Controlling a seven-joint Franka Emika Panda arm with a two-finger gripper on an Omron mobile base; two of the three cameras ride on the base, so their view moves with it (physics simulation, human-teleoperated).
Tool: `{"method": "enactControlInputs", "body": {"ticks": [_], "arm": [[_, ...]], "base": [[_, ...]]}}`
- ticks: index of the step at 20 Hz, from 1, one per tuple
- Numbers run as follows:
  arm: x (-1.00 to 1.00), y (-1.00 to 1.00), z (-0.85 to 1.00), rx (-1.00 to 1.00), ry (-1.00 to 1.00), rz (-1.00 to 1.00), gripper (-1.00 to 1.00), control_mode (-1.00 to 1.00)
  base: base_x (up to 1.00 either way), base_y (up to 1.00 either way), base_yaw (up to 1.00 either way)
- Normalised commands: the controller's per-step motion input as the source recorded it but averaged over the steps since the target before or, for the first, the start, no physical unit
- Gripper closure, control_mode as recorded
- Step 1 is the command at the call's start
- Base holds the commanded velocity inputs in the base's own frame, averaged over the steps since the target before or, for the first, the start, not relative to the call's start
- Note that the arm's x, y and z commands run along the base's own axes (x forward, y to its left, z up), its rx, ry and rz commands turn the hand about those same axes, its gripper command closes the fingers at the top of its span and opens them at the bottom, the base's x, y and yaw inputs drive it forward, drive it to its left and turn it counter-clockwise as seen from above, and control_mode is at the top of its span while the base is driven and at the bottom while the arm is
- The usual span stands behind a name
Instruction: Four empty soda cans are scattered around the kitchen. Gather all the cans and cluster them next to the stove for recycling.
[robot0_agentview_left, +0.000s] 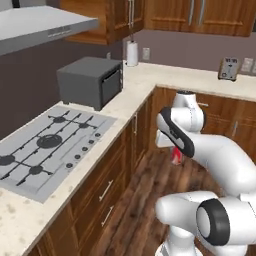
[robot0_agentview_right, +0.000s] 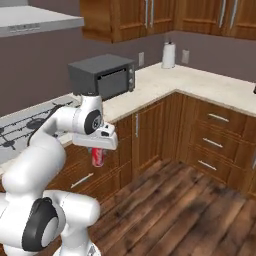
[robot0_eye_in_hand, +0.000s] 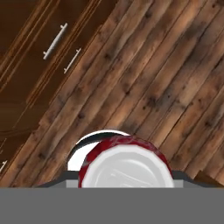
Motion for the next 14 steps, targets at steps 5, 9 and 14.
{"method": "enactControlInputs", "body": {"ticks": [5,9,14], "arm": [[0.0,0.0,0.0,0.0,0.0,0.0,1.0,1.0],[0.0,0.0,0.0,0.0,0.0,0.0,1.0,1.0],[0.0,0.0,0.0,0.0,0.0,0.0,1.0,1.0]], "base": [[0.34,0.39,0.63],[0.32,0.37,0.63],[0.17,0.39,0.58]]}}
